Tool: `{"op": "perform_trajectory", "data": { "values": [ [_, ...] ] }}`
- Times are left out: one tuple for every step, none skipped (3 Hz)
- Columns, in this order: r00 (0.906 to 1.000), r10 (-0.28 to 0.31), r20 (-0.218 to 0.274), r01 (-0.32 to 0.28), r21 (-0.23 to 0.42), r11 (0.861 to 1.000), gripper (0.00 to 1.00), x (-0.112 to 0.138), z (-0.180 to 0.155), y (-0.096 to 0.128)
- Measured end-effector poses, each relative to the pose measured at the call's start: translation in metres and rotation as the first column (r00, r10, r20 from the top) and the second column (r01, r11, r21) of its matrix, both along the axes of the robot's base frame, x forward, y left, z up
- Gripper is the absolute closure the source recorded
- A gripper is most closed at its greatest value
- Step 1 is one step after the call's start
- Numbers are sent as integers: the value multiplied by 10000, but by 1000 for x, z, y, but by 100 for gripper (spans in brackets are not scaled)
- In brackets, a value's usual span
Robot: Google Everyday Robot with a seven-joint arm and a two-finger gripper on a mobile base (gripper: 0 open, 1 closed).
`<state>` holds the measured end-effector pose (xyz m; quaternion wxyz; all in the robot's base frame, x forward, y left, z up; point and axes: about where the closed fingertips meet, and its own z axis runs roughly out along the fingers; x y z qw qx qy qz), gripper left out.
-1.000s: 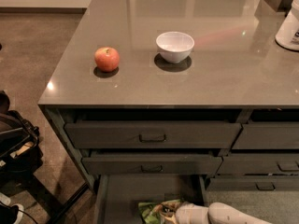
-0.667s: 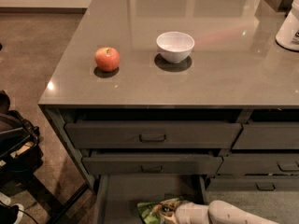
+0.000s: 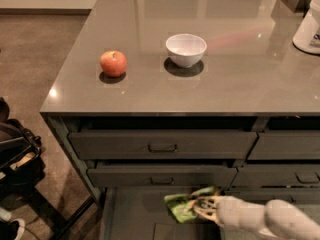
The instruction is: Pick green rice chip bag from bottom drawer and place on counter
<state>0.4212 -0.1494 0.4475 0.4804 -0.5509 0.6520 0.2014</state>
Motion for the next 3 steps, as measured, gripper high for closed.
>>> {"op": "perform_trajectory", "data": {
  "values": [
    [9957,395,840,-416,233,9989,100,-19,88,-22],
    [9942,689,822,-713,273,9971,100,-28,96,-21],
    [9943,670,825,-694,267,9972,100,-27,95,-21]
  ]
}}
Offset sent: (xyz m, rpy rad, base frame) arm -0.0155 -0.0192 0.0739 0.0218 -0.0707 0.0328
